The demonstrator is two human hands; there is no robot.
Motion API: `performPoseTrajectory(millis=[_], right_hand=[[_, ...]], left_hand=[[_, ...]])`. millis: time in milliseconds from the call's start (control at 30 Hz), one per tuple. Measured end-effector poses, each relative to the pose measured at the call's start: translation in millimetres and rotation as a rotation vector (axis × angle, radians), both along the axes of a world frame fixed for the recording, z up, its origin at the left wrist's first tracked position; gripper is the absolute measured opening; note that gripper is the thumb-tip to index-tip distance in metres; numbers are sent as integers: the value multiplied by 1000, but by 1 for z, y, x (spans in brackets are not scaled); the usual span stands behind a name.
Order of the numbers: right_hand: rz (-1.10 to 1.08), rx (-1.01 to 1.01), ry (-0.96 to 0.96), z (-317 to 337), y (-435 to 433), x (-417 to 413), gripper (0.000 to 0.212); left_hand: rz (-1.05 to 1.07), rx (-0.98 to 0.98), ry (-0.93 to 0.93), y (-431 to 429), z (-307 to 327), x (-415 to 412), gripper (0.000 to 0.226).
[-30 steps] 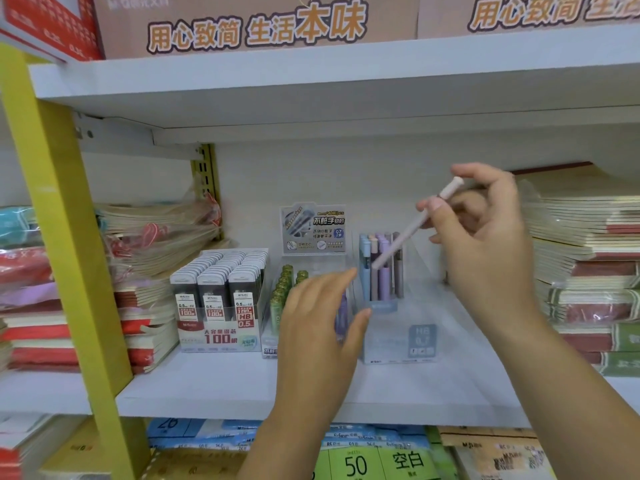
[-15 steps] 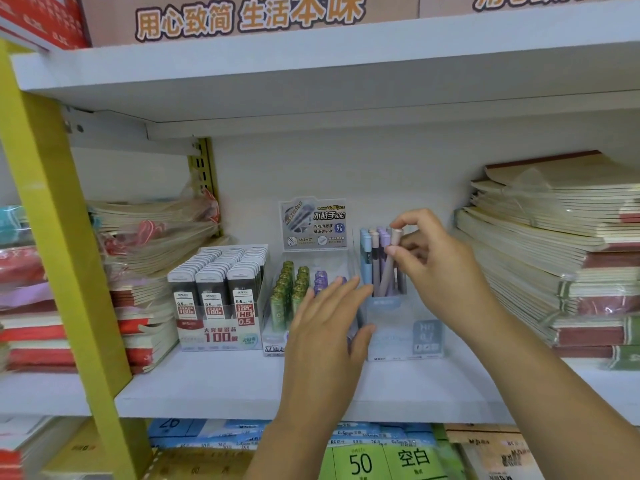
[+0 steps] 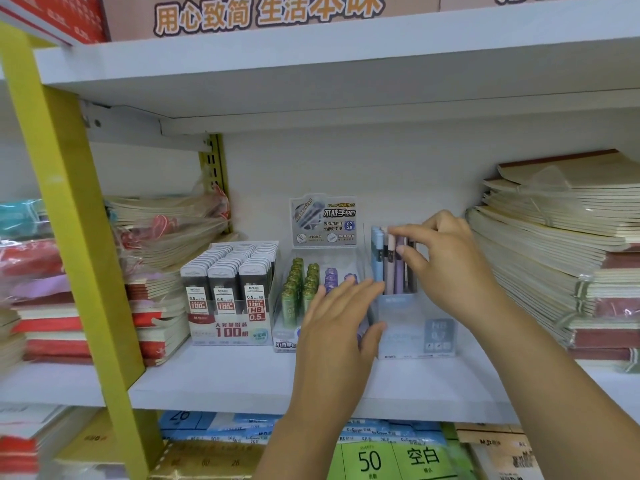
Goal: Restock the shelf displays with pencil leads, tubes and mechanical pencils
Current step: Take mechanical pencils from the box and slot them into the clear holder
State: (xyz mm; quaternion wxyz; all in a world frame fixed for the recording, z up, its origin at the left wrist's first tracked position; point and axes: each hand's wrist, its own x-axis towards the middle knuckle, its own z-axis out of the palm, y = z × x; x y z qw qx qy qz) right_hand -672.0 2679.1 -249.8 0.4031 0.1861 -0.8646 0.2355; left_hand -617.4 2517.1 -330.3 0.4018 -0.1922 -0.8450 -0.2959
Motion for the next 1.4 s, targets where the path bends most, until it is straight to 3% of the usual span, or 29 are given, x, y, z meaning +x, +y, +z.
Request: performPoseTrajectory(millis=[167, 267, 333, 400, 533, 700, 833, 1100, 1233, 1400], right_hand=[[108, -238, 69, 0, 1, 22, 33], [246, -315, 72, 3, 5, 53, 29], [413, -364, -5, -5, 6, 78, 27], [527, -346, -138, -26, 5, 103, 29], [557, -331, -525, -119, 0, 137, 24], [372, -225, -1170, -302, -4, 172, 15], [225, -178, -1474, -410, -11, 181, 26], [44, -205, -1808, -525, -53, 166, 64], [-10, -210, -1779, -550, -64, 162, 69], [-61, -253, -1684, -559, -68, 166, 59]], left_hand=[[-24, 32, -10, -5, 7, 9, 57], [1, 60, 90, -13, 4, 32, 47], [19, 30, 170, -19, -8, 53, 30], [3, -33, 132, -26, -31, 73, 22], [-9, -61, -234, -45, -110, 112, 23], [142, 192, -1041, -65, -254, 171, 47], [184, 345, -1424, -65, -335, 199, 61], [81, 622, -1655, -77, -394, 201, 58], [-27, 738, -1640, -80, -388, 200, 38], [-55, 740, -1630, -81, -388, 202, 40]])
